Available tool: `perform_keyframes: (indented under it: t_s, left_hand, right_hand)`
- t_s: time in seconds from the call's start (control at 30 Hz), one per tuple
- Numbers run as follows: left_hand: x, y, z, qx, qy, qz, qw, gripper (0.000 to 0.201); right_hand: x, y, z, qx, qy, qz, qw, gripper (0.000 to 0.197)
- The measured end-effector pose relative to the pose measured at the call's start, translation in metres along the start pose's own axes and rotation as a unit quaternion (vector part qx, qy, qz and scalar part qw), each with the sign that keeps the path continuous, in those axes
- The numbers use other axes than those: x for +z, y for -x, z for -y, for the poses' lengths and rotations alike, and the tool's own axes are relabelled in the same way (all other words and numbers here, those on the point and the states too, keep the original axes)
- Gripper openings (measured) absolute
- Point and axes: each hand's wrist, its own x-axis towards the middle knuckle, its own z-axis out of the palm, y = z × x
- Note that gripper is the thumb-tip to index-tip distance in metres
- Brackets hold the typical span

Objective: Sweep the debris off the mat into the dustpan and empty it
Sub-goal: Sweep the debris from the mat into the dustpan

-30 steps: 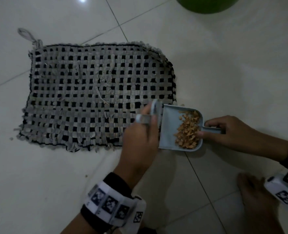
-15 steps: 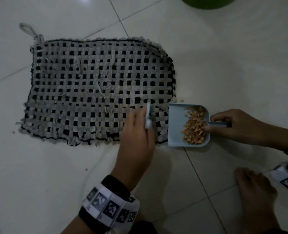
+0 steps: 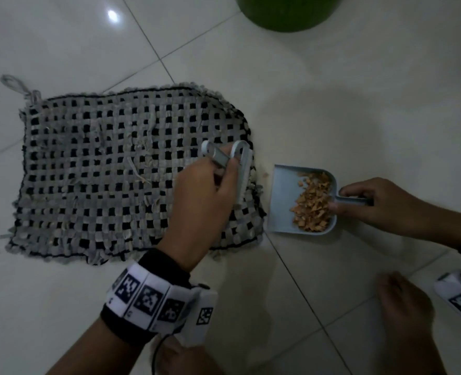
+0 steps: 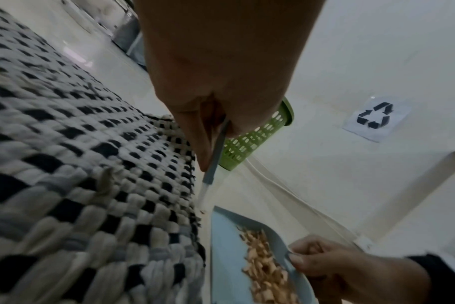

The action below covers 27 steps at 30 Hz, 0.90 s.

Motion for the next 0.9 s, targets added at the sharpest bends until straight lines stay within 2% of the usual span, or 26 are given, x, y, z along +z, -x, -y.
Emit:
perform_keyframes:
  t_s: [0.13, 0.27, 0.47, 0.6, 0.77, 0.83, 0.9]
  left_hand:
    - [0.022, 0.003, -0.016, 0.019, 0.006, 0.054, 0.998, 0.020]
    - [0.042, 0.009, -0.019, 0.046, -0.090, 0.068, 0.993, 0.043]
    - [0.058, 0.011, -0.024, 0.026, -0.162, 0.067, 0.984, 0.043]
    - [0.075, 0.018, -0.031, 0.058, -0.183, 0.081, 0.978, 0.053]
    - [0.093, 0.020, -0.042, 0.082, -0.138, 0.142, 0.977, 0.061]
    - [0.096, 0.023, -0.045, 0.083, -0.094, 0.149, 0.981, 0.053]
    - [0.092, 0.026, -0.047, 0.060, -0.051, 0.132, 0.988, 0.047]
  right_hand:
    - [-0.016, -0.005, -0.006, -0.013, 0.024, 0.008, 1.000, 0.032]
    - [-0.027, -0.009, -0.012, -0.018, 0.034, 0.013, 0.999, 0.033]
    - [-0.028, -0.014, -0.019, -0.016, 0.043, 0.038, 0.998, 0.032]
    - [-0.028, -0.016, -0.020, -0.010, 0.055, 0.035, 0.998, 0.036]
    - [-0.028, -0.017, -0.023, -0.022, 0.060, 0.038, 0.997, 0.048]
    - [-0.029, -0.017, -0.024, -0.024, 0.060, 0.038, 0.997, 0.056]
    - [-0.029, -0.017, -0.024, -0.023, 0.056, 0.039, 0.997, 0.052]
